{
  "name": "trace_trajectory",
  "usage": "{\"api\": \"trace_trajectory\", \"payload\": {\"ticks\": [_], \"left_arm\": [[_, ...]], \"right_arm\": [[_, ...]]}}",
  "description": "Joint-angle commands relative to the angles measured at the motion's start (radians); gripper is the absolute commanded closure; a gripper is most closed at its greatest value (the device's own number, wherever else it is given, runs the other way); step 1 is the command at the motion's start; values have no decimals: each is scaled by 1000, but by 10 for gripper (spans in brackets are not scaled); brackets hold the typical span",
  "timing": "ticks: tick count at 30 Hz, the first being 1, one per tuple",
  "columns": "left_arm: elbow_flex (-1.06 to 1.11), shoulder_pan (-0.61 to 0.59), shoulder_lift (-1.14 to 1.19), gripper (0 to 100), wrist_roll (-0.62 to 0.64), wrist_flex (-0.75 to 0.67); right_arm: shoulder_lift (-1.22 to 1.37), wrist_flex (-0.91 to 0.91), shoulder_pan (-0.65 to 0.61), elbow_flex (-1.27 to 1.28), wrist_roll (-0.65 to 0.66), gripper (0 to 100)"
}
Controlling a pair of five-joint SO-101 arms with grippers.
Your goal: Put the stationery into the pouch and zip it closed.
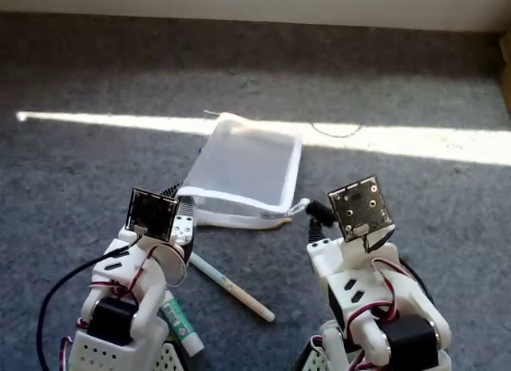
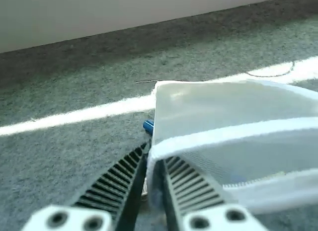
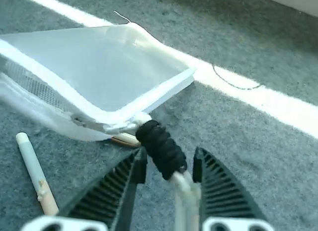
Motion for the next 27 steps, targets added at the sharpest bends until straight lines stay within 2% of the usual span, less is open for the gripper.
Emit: {"api": "trace_trajectory", "payload": {"ticks": [1,5,10,18,24,27], "left_arm": [[-91,-54,-1,993,-11,23],[-163,-82,-1,993,-9,87],[-208,-85,1,993,-9,95],[-325,-186,21,993,-9,169],[-453,-189,265,993,-5,181],[-542,-232,389,993,6,183]], "right_arm": [[1,1,-1,-51,-12,813],[5,-5,2,-51,-12,811],[7,-7,2,-51,-12,811],[8,-35,2,-50,-12,811],[8,-42,2,-47,-12,811],[8,-39,2,-47,-12,811]]}}
